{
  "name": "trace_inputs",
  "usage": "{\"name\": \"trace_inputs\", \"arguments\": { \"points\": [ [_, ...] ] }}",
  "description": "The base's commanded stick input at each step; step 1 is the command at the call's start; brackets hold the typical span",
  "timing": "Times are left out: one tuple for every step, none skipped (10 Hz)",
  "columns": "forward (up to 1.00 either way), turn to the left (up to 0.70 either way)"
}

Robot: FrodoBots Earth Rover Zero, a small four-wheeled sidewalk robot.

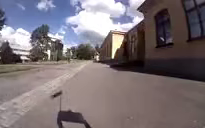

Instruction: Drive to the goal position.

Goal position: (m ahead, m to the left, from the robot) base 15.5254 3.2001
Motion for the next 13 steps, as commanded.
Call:
{"name": "trace_inputs", "arguments": {
  "points": [
    [0.85,0.00],
    [0.85,0.00],
    [0.85,0.00],
    [0.85,0.00],
    [0.85,0.00],
    [0.85,0.00],
    [0.85,0.00],
    [0.85,0.00],
    [0.85,0.00],
    [0.85,0.00],
    [0.85,0.00],
    [0.85,0.00],
    [0.85,0.00]
  ]
}}
